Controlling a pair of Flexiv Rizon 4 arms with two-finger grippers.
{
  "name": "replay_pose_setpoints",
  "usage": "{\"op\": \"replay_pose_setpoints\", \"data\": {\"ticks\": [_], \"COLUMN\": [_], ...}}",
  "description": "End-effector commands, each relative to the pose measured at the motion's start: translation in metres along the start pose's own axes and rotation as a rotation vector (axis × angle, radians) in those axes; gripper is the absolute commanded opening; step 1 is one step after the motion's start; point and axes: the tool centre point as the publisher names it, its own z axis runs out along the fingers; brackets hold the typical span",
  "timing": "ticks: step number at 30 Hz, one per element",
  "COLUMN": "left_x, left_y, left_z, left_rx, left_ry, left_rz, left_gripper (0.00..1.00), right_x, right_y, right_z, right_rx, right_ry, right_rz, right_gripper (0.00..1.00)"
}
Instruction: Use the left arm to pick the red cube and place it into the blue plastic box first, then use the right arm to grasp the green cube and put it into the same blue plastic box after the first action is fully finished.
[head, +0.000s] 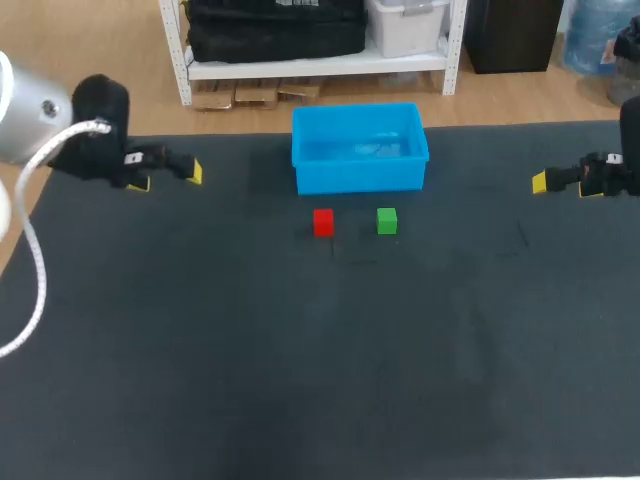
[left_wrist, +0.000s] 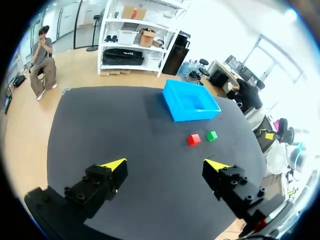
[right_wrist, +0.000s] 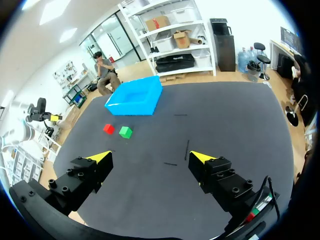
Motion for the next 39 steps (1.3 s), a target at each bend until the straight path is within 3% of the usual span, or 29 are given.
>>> {"op": "replay_pose_setpoints", "data": {"ticks": [1, 20, 39], "left_x": [-0.014, -0.029, -0.037], "left_y": [-0.009, -0.034, -0.048], "left_z": [0.013, 0.047, 0.074], "left_rx": [-0.104, -0.144, -0.327], "left_ry": [0.084, 0.192, 0.352], "left_rz": [0.008, 0.048, -0.011], "left_gripper": [1.00, 1.00, 1.00], "right_x": [0.000, 0.000, 0.000], "right_y": [0.000, 0.000, 0.000], "right_z": [0.000, 0.000, 0.000], "right_rx": [0.000, 0.000, 0.000], "right_ry": [0.000, 0.000, 0.000], "right_rz": [0.000, 0.000, 0.000], "right_gripper": [1.00, 1.00, 1.00]}}
